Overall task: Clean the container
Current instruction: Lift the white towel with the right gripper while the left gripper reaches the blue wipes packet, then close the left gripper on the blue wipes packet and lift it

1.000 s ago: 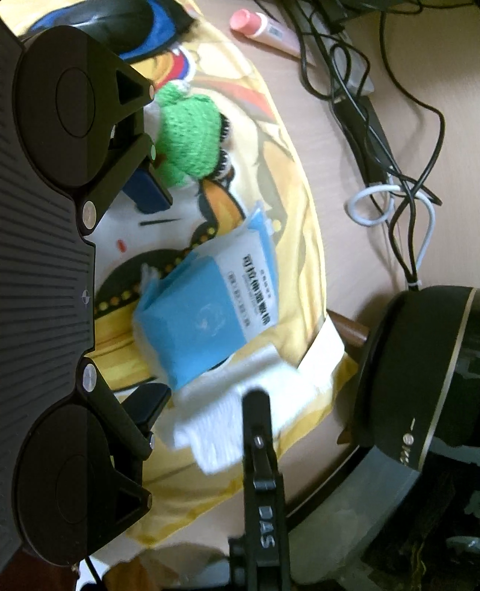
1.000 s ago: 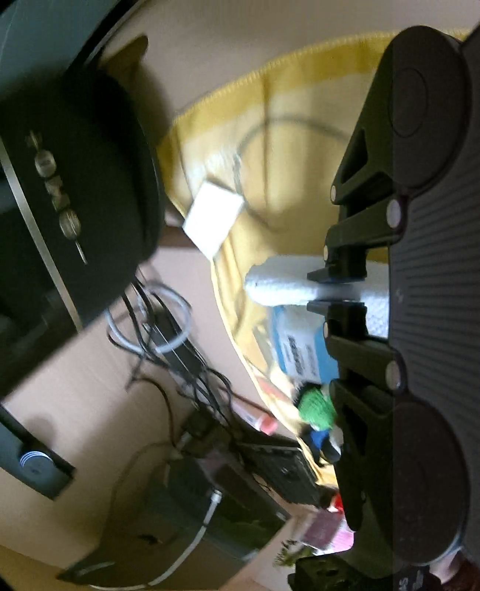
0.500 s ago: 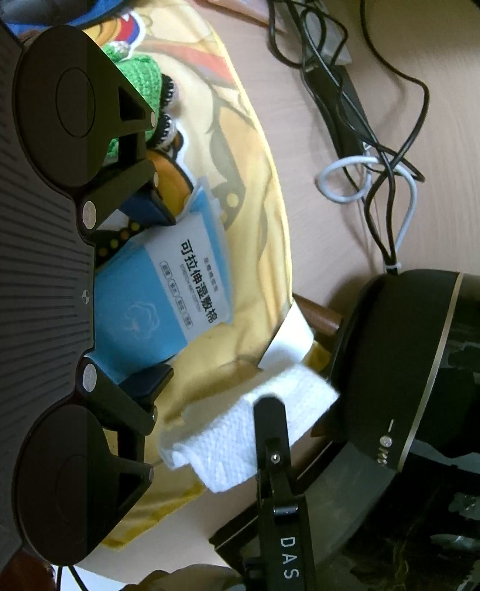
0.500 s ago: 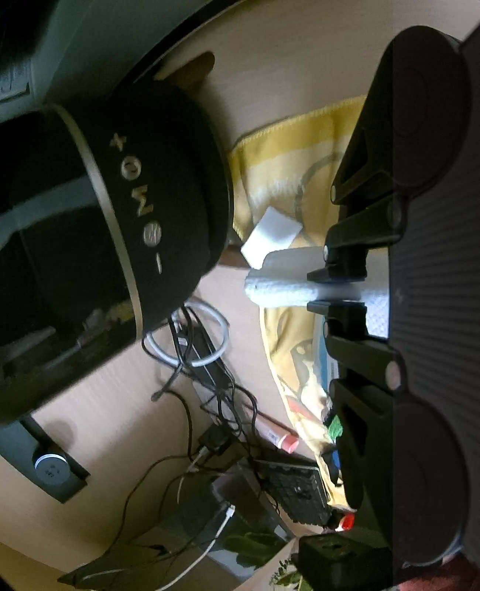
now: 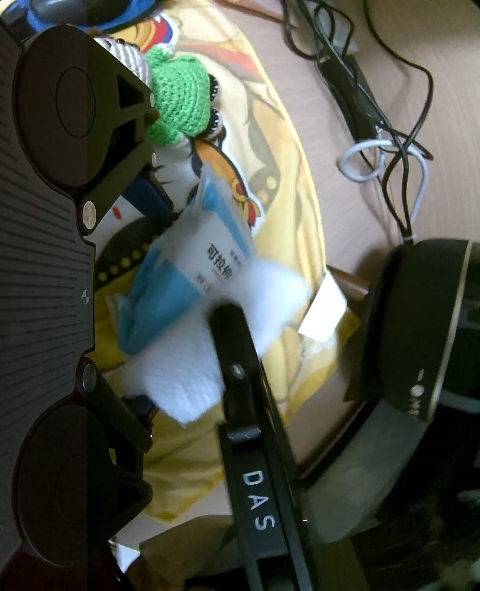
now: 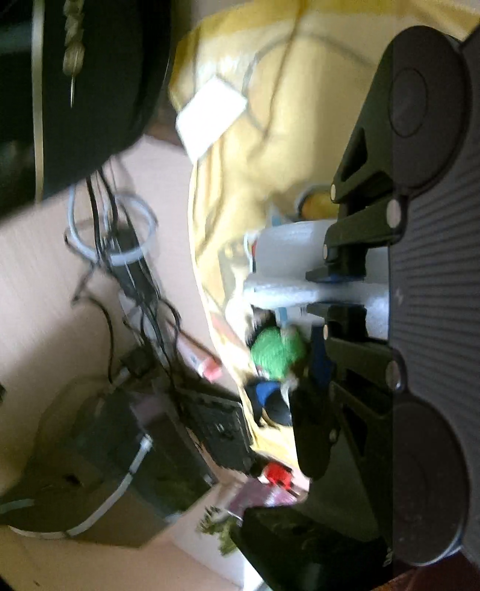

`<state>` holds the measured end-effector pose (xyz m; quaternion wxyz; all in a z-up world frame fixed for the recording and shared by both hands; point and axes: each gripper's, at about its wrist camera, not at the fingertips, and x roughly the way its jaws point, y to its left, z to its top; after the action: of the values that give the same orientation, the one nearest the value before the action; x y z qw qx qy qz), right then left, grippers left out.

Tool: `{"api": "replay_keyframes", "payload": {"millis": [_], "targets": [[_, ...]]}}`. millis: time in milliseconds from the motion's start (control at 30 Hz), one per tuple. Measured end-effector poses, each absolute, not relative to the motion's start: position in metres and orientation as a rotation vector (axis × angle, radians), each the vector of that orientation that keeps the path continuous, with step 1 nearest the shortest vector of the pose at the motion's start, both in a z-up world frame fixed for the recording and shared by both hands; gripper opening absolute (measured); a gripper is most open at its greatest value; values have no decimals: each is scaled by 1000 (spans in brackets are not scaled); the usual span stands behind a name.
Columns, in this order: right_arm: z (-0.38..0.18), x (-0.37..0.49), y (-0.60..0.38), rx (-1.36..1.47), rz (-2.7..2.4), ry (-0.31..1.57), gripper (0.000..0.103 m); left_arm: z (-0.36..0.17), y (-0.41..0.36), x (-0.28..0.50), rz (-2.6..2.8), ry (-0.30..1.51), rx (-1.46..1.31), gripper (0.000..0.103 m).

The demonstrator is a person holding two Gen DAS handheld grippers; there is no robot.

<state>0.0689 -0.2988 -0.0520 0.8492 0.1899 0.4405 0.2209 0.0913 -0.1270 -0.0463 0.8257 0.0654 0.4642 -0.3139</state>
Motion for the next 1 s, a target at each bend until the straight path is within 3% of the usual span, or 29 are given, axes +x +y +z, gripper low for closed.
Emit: {"api": "replay_keyframes", "payload": {"millis": [233, 300, 333, 367, 567, 1000], "targets": [[-63, 63, -341, 472, 305, 932, 13, -55, -145, 117, -678, 1016, 129, 99], [-63, 62, -349, 487, 271, 918, 13, -55, -157, 123, -705, 981, 176, 98], [-61, 62, -352, 489, 254, 906, 13, -55, -164, 124, -723, 955, 211, 90], [-58, 62, -356, 489, 238, 893, 13, -53, -173, 123, -749, 915, 267, 88], [-32, 66, -369, 469, 214, 816, 13, -54, -204, 101, -901, 720, 583, 90], [-43, 88, -329, 366, 297, 848, 11, -47, -165, 106, -759, 915, 310, 96]]}}
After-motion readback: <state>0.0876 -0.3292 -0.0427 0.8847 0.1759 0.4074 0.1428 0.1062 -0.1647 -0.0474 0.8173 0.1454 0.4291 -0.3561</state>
